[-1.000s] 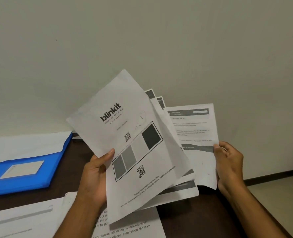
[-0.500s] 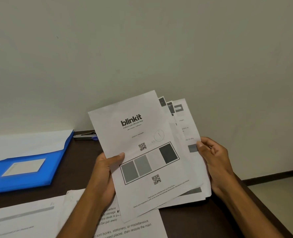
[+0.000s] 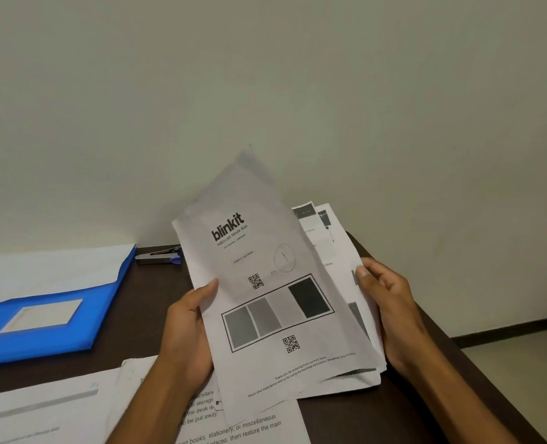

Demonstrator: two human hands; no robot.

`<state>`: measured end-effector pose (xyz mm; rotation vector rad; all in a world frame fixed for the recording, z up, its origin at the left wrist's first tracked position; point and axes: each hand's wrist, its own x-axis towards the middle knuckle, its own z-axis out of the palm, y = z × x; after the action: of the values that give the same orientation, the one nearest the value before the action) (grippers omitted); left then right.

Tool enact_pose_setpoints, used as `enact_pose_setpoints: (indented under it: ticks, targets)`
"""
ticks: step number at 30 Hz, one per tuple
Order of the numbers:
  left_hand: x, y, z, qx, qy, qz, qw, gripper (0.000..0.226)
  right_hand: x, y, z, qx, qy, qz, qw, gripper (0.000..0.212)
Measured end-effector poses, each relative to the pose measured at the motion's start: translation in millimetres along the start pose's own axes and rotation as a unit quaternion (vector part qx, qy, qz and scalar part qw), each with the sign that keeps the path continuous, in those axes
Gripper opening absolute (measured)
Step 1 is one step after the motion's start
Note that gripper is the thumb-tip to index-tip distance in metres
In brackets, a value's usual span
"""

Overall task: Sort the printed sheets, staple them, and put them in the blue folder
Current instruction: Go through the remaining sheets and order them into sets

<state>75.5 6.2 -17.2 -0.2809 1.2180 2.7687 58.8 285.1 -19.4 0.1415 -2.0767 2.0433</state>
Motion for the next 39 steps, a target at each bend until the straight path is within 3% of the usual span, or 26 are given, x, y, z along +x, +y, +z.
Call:
enact_pose_setpoints:
  ticks: [9, 13, 17, 22, 30, 32, 36, 39]
  targets:
    - [-2.1, 1.3, 7.5, -0.023, 0.012, 0.018, 0.999, 0.020, -3.6, -3.1, 8.9, 0.011, -0.054, 0.008, 0.998, 0.027]
    - [-8.5, 1.0, 15.0, -0.020, -0.018, 0.019, 0.999, 0.047, -3.7, 0.0, 6.7, -0.002, -0.065, 0.010, 0.998, 0.031]
    - [2.8, -1.7, 2.1, -0.001, 0.007, 0.022, 1.000, 0.019, -4.0, 0.9, 6.4, -0.007, -0.068, 0.002, 0.998, 0.030]
    - [3.6, -2.2, 1.1, 0.034, -0.003, 0.018, 0.999, 0.035, -2.6, 4.3, 5.1, -0.027, -0.065, 0.002, 0.998, 0.030]
    - [5.4, -5.0, 0.4, 0.076, -0.010, 0.033, 0.996, 0.033, -1.9, 6.1, 5.9, -0.036, -0.029, -0.021, 0.999, 0.070]
    - [4.7, -4.9, 1.3, 0.086, -0.003, 0.035, 0.996, 0.033, -2.6, 4.2, 5.4, -0.016, -0.025, -0.023, 0.999, 0.061]
    - [3.4, -4.6, 4.0, 0.086, 0.001, 0.034, 0.996, 0.033, -1.5, 0.5, 7.4, -0.041, 0.001, -0.051, 0.998, 0.022]
    - [2.7, -3.7, 4.4, 0.067, -0.010, 0.028, 0.997, 0.033, 1.0, 3.7, 6.6, -0.068, 0.000, -0.058, 0.996, 0.024]
